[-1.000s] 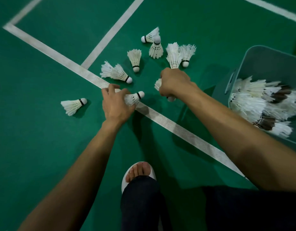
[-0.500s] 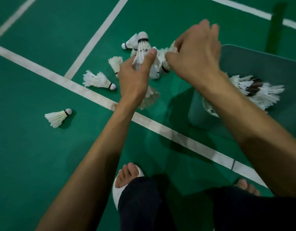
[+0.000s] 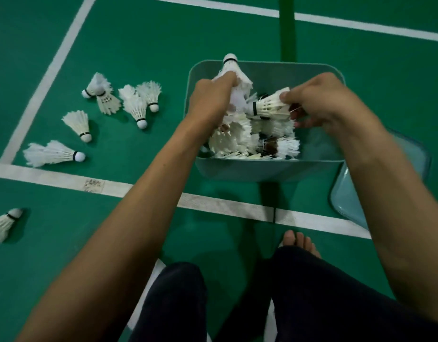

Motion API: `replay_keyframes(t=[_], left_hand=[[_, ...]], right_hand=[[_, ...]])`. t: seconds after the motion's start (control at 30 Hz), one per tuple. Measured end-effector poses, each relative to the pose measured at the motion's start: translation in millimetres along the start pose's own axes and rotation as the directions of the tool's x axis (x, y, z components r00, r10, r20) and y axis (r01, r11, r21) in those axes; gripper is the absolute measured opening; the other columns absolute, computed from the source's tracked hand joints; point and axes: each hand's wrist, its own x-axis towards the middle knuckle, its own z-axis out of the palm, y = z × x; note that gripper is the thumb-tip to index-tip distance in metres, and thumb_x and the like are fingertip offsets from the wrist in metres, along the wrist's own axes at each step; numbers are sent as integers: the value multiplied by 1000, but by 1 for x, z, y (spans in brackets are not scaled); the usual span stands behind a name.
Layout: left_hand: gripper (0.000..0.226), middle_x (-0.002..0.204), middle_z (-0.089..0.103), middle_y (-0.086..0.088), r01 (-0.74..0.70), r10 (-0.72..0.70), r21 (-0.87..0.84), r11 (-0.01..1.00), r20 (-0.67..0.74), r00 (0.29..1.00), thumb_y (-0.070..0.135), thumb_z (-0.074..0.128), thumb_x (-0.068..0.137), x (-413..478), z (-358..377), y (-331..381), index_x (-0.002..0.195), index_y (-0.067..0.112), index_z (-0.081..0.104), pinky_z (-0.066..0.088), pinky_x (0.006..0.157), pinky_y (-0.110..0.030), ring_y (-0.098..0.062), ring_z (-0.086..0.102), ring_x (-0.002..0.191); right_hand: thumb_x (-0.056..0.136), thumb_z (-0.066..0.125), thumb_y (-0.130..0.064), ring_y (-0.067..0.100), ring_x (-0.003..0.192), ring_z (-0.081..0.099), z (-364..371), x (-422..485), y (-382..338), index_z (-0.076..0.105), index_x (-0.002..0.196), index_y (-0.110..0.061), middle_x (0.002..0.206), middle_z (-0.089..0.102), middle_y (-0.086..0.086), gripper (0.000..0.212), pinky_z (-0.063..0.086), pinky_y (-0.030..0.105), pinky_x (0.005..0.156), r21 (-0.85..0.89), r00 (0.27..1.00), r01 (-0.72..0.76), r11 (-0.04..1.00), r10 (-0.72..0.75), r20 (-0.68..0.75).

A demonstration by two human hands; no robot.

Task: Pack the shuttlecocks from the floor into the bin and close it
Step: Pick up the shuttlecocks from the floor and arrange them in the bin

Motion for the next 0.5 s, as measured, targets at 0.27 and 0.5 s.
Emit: replay_keyframes(t=[0.27, 0.5], left_hand=[[19, 93, 69, 4, 145, -146, 65, 987, 16, 989, 34, 68, 96, 15, 25, -22, 97, 15, 69, 46, 64, -23, -12, 69, 88], [34, 93, 68, 3, 169, -174, 120, 978, 38, 984, 46, 64, 96, 17, 16, -28, 108, 15, 66, 46, 81, -29, -9, 65, 88]], right_hand=[[76, 89, -11, 15, 58, 61, -3, 33, 49, 73, 100, 3, 79, 73, 10, 32, 54, 26, 58, 28, 990, -143, 989, 143, 5], [85, 83, -14, 21, 66, 64, 17, 64, 54, 69, 102, 4, 87, 71, 13, 29, 63, 38, 68, -166, 992, -109, 980, 118, 41]])
